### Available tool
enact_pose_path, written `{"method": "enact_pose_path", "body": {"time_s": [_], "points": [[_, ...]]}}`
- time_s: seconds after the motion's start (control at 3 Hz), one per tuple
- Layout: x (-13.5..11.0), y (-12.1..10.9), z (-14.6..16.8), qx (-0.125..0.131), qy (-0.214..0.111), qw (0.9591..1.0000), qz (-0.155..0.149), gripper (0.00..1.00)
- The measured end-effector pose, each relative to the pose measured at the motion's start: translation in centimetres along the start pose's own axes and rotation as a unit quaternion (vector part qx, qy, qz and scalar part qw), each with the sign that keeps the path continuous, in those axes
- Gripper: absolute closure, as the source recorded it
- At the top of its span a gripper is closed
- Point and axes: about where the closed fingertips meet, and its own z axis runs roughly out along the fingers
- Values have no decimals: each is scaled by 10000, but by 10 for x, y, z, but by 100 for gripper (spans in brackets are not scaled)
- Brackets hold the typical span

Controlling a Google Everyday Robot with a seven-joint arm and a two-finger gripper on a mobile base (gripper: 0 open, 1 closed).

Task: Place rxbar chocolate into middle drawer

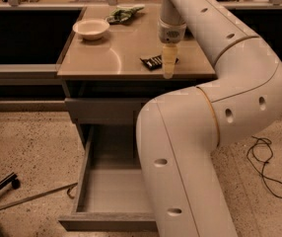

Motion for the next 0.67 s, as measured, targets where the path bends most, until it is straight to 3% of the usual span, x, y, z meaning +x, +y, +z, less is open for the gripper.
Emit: {"method": "enact_pose_path", "body": {"time_s": [0.67], "points": [[-13, -13, 10, 201, 20, 9997, -166, 0]]}}
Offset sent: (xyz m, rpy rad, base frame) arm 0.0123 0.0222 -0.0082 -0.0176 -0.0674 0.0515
